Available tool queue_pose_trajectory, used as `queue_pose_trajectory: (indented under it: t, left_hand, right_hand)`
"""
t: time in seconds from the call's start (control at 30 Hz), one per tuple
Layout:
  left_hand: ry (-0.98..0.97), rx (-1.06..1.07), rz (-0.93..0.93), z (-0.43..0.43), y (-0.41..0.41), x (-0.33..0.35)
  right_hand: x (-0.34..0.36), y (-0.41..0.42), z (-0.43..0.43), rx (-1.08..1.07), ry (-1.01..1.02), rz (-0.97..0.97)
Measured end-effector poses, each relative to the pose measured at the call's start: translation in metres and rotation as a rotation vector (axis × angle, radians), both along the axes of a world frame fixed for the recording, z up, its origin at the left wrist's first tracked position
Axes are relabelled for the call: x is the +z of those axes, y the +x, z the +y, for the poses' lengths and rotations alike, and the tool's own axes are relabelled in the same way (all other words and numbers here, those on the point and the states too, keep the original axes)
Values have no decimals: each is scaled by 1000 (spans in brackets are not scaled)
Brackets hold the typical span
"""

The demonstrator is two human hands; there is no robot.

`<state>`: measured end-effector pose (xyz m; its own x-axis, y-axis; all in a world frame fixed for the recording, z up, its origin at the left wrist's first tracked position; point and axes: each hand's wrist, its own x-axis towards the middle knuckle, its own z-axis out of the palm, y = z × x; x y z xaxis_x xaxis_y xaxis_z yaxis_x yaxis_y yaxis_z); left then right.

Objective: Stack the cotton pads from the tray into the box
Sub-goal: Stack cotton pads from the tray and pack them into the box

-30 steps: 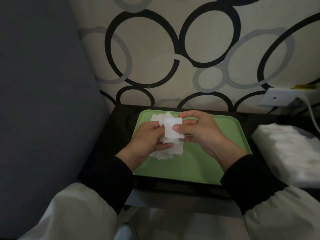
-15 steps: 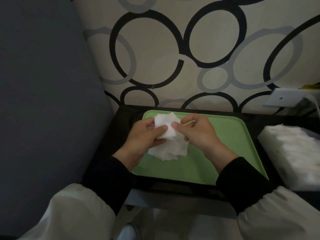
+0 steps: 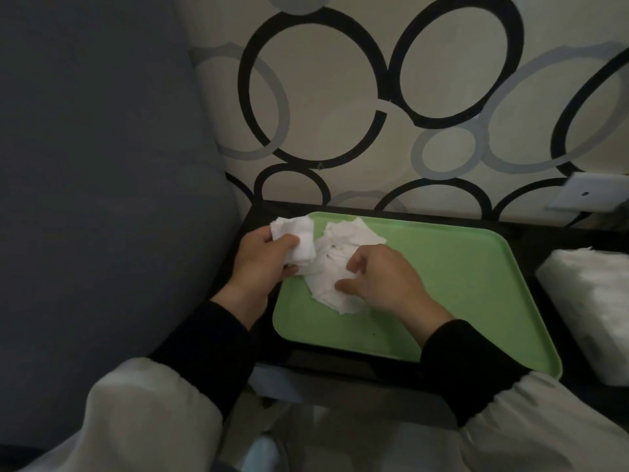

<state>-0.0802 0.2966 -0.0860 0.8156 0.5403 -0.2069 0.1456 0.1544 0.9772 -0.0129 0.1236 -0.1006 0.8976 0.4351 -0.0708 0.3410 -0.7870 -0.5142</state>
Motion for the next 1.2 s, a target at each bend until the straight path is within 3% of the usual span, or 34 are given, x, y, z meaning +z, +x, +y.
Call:
queue_pose_trajectory:
  t: [0.13,0.33,0.43,0.63,0.77,0.93,1.2]
  left_hand:
    - [9,-13,-6,0,-1,0]
    - [89,-81,42,-1,-2,-2]
    - [102,-192,49,-11,-2,-2]
    - [145,-296,106,-31,4,-3]
    - [145,-381,131,-44,5,-5]
    - [147,-576,139,-55,3,-1]
    - [70,-718,160,-63,3,3]
  right_hand:
    - [6,5,-2,-2,154,106]
    - [27,24,-30,-289,680,346]
    - [35,24,-41,-284,843,468]
    - [38,24,-57,-168,795,309]
    - [45,20,-65,-95,845,385]
    - [61,14,-73,86,668,339]
    - [61,12,-73,117,522,225]
